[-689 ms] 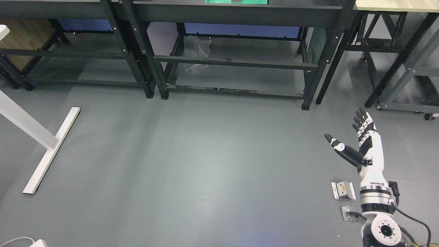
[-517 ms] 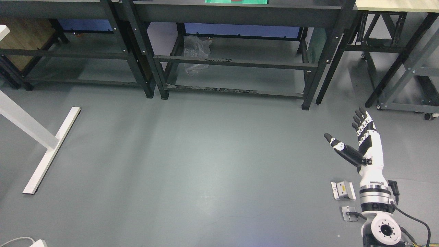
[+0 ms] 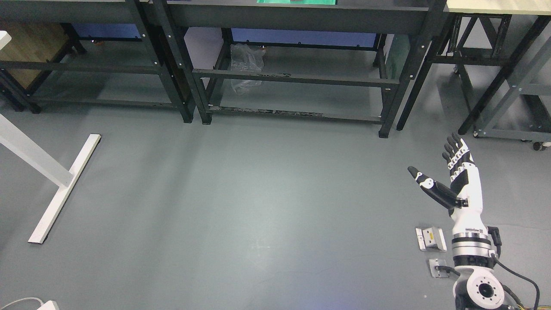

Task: Pick pink block from left shelf to tray
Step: 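Drive toward the shelf holding the green tray, right hand raised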

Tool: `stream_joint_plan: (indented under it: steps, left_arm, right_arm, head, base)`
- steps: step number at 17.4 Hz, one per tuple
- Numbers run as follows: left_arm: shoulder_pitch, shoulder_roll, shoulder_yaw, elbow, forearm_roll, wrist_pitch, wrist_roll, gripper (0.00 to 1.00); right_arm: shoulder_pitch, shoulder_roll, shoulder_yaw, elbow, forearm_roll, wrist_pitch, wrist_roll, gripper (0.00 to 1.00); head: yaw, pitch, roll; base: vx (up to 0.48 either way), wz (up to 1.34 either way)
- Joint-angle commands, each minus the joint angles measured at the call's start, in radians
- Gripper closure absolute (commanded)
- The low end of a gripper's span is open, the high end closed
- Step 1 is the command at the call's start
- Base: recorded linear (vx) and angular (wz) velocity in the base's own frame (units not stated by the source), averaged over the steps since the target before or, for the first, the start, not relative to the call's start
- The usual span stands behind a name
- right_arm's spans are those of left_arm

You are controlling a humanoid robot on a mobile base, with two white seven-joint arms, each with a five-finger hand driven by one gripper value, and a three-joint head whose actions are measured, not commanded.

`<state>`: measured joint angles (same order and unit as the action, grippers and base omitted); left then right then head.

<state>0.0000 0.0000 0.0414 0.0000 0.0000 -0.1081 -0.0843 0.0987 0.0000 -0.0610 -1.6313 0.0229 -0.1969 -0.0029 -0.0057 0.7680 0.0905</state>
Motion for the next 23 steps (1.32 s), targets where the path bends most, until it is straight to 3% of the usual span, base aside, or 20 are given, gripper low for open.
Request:
stream_joint_plan:
  steps: [1, 4, 9, 23]
  left_arm:
    - [-0.032, 0.017, 0.000, -0.018, -0.002, -0.001, 0.000, 0.00]
    - [-0.032, 0.017, 0.000, -0.018, 0.000, -0.001, 0.000, 0.00]
    - [-0.032, 0.017, 0.000, -0.018, 0.000, -0.001, 0.000, 0.00]
    - [-0.032, 0.017, 0.000, -0.018, -0.002, -0.001, 0.000, 0.00]
  right_arm:
    - [0.030, -0.018, -0.006, 0.022, 0.114, -0.044, -0.005, 0.00]
    - [0.026, -0.017, -0.041, 0.047, 0.158, 0.097, -0.014, 0.00]
    - [-0.005, -0.017, -0.031, 0.041, 0.028, 0.105, -0.009, 0.00]
    - [-0.077, -0.017, 0.015, 0.022, 0.003, 0.090, -0.020, 0.00]
  head:
    - [0.0000, 0.000, 0.000]
    - [0.0000, 0.000, 0.000]
    - [0.0000, 0.000, 0.000]
    - [0.0000, 0.000, 0.000]
  base:
    - [0.016, 0.01]
    - [0.017, 0.01]
    - [0.053, 0.03]
    - [0.134, 0.10]
